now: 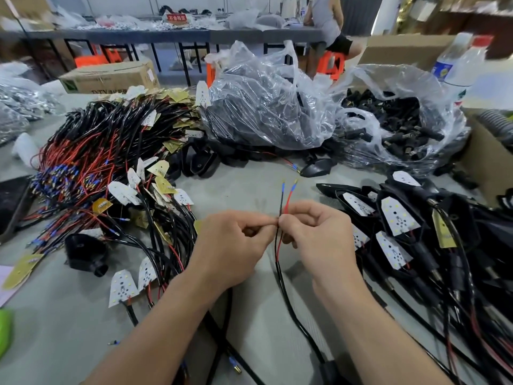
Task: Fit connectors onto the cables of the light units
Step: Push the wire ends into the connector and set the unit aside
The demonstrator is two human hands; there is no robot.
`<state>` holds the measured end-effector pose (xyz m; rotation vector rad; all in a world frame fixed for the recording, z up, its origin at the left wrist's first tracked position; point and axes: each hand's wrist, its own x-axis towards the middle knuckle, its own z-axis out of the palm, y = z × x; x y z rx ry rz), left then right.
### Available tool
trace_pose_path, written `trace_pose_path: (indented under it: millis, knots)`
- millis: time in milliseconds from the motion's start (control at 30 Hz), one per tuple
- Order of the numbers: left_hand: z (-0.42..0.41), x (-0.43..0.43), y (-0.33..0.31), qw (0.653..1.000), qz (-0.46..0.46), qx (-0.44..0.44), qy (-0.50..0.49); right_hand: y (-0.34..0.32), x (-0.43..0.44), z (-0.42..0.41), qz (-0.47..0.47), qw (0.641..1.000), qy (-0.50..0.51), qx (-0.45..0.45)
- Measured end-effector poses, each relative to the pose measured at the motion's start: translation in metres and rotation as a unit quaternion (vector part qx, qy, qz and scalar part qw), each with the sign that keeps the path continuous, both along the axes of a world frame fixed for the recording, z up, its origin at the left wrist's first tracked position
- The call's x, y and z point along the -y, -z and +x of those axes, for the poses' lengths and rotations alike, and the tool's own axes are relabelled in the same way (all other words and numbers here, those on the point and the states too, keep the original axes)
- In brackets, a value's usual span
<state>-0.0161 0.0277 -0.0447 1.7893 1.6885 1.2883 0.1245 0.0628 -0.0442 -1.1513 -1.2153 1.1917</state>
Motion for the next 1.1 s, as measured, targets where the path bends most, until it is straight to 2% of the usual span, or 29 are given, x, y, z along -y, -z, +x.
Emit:
trace_pose_path:
  millis: [67,133,167,267,367,500,567,667,767,933,1100]
  knots:
    - [-0.006,-0.005,-0.006,0.995,0.001,-0.075,-0.063,-0.002,-0.002,0.001,-0.011,0.999,-0.016,-0.030]
    - [-0.011,-0.014,-0.008,0.982,-0.036,-0.152,-0.106,-0.005,-0.003,0.002,-0.021,0.996,-0.033,-0.080]
    - [-0.011,-0.020,-0.006,0.977,-0.060,-0.183,-0.097,-0.006,-0.004,0.003,-0.027,0.993,-0.036,-0.105]
    - [0.001,-0.037,0.001,0.976,-0.123,-0.182,0.002,-0.008,-0.006,0.005,-0.052,0.983,-0.028,-0.172]
    - [0.017,-0.046,0.006,0.964,-0.144,-0.224,0.022,-0.010,-0.007,0.008,-0.058,0.984,-0.014,-0.166]
    - [0.004,-0.040,0.007,0.983,-0.118,-0.139,-0.023,-0.008,-0.007,0.008,-0.058,0.985,-0.021,-0.161]
    - [-0.010,-0.036,0.005,0.989,-0.128,-0.068,-0.029,-0.006,-0.008,0.009,-0.045,0.991,-0.027,-0.123]
    - [-0.025,-0.029,0.002,0.978,-0.154,0.141,0.005,-0.003,-0.011,0.009,0.003,0.999,-0.031,0.010]
    - [-0.034,-0.023,-0.001,0.964,-0.128,0.233,-0.010,0.000,-0.010,0.009,0.062,0.987,-0.030,0.143]
    - [-0.040,-0.021,-0.008,0.922,-0.119,0.370,0.002,-0.004,-0.009,0.013,0.092,0.983,-0.004,0.160]
    - [-0.044,-0.021,-0.011,0.908,-0.128,0.399,0.019,-0.002,-0.011,0.014,0.082,0.982,0.001,0.169]
